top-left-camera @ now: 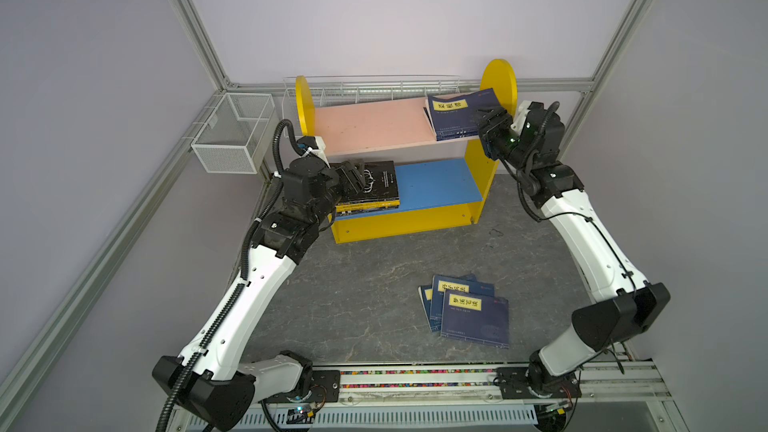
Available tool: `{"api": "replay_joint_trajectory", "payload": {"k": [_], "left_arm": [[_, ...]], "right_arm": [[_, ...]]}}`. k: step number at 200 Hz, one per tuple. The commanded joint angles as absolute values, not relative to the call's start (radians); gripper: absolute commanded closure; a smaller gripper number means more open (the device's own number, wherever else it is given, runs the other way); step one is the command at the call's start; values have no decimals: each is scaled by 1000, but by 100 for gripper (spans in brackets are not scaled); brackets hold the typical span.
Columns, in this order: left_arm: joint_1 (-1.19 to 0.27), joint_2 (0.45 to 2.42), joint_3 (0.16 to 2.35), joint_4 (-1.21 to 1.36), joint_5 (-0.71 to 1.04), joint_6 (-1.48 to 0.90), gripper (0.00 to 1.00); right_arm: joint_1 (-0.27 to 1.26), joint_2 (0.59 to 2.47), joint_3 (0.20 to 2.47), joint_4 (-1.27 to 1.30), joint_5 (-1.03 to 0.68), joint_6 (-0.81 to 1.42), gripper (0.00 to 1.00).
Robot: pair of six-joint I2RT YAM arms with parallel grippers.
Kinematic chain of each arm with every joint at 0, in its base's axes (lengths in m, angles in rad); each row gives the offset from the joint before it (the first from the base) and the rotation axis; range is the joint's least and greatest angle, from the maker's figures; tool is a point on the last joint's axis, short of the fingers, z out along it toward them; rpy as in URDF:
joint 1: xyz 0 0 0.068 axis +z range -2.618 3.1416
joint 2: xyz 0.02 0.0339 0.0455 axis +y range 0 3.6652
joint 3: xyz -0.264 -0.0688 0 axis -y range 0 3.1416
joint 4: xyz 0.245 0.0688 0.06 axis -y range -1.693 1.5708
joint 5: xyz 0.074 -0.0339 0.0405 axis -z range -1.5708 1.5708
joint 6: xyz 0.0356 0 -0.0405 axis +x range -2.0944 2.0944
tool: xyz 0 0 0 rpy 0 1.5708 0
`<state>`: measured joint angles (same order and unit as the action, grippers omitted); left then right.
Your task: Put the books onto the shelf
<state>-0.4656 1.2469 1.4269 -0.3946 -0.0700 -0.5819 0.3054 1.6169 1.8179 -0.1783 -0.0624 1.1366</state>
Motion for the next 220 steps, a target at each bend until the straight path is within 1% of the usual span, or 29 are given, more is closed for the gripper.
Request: {"api": "replay_joint_trajectory", "payload": {"k": [1, 12, 17, 38, 62, 83, 94, 122, 149, 169, 204, 220], "left_arm": [[-480, 1268, 1466, -410, -61, -566, 33], [-486, 1274, 1472, -414, -63, -566, 33], [-487, 1276, 1474, -413, -62, -566, 33], [-496, 1285, 1481, -414, -66, -565, 33], [-500, 1288, 1489, -418, -67, -561, 33], [-503, 1288, 1487, -416, -72, -561, 33], [-505, 1287, 1486, -416, -72, -561, 33], [-506, 1285, 1481, -419, -77, -561, 33], [-508, 1287, 1475, -410, -79, -563, 33], [-512, 1300, 1476, -390, -44, -556, 33], [-538, 1362, 1537, -364, 30, -543, 33], [-553, 1423, 1616, -351, 55, -528, 33]], "right_arm": [[290, 1582, 1846, -245, -72, 1120, 19], [285, 1585, 1854, -262, -77, 1114, 12], [281, 1587, 1858, -269, -85, 1115, 10], [270, 1614, 1899, -312, -129, 1100, 8], [256, 1672, 1990, -391, -211, 1071, 9], [236, 1722, 2038, -419, -320, 1077, 15], [235, 1725, 2038, -424, -338, 1059, 18], [241, 1667, 1980, -445, -278, 996, 19], [241, 1572, 1862, -430, -155, 966, 20], [242, 1515, 1802, -428, -76, 938, 20], [239, 1451, 1760, -412, -36, 845, 21], [239, 1421, 1729, -404, -37, 796, 22]]}}
